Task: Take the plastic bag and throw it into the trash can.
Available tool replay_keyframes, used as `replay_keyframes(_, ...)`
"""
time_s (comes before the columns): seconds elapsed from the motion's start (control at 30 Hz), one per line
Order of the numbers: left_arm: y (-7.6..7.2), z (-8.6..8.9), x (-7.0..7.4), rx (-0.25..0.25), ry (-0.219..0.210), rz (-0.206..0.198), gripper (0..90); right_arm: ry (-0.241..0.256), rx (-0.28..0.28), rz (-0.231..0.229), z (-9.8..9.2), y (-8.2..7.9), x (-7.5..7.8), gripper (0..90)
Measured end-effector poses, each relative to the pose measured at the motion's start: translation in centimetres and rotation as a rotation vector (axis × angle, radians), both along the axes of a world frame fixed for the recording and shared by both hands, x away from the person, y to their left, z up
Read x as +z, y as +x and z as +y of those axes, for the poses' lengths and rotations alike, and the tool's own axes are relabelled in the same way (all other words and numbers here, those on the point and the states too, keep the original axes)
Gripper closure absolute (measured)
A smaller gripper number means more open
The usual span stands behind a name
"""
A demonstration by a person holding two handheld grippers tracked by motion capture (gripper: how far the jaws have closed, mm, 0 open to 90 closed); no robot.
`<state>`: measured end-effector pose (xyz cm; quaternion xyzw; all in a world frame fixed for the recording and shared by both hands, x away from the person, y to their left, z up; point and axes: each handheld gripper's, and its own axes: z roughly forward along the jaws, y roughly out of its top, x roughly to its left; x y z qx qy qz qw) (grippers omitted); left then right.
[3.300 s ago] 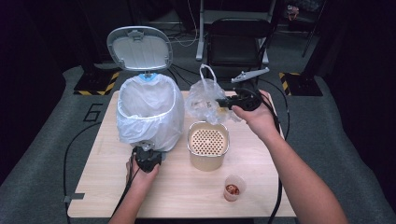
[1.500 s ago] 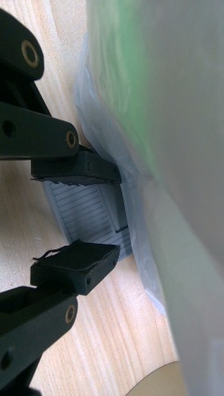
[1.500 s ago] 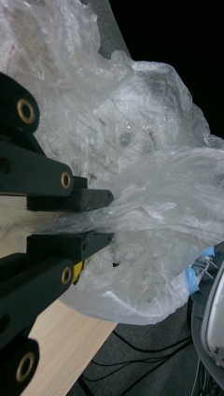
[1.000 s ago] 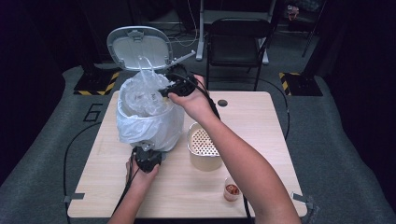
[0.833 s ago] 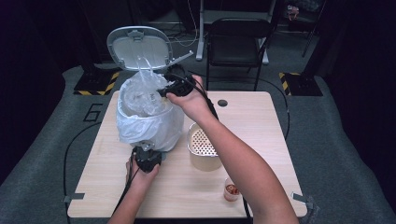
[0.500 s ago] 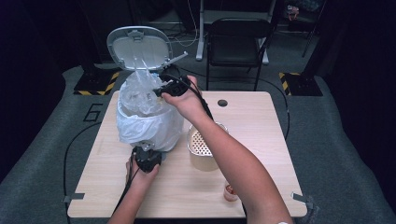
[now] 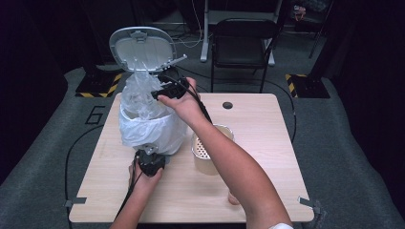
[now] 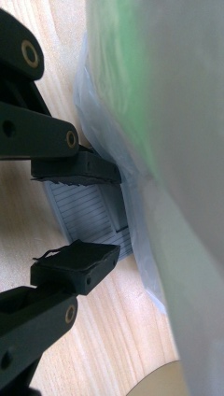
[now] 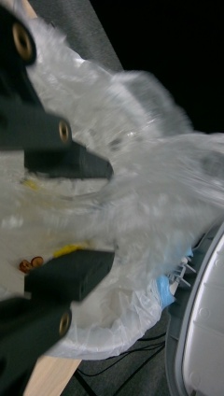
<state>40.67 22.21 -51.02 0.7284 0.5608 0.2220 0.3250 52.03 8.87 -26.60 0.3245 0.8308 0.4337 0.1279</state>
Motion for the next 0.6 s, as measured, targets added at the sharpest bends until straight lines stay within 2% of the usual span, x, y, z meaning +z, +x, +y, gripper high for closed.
replay_keyframes(0.1,0.0,0.0,0.0,0.000,0.001,0.001,59.0,-0.002,-0.029,-0.028,-0.1,-0.3,0.0,43.5)
replay_keyframes(0.33,0.0,0.0,0.1,-0.005,0.007,0.007,59.0,-0.011,-0.026,-0.034,-0.8,-0.5,0.0,41.9)
replay_keyframes(0.4,0.0,0.0,0.1,-0.004,0.007,0.008,59.0,0.005,-0.030,-0.036,-1.1,-0.6,0.2,39.9)
replay_keyframes(0.6,0.0,-0.1,0.0,0.005,-0.001,0.003,59.0,-0.015,-0.028,-0.041,-1.6,-0.7,0.1,41.0)
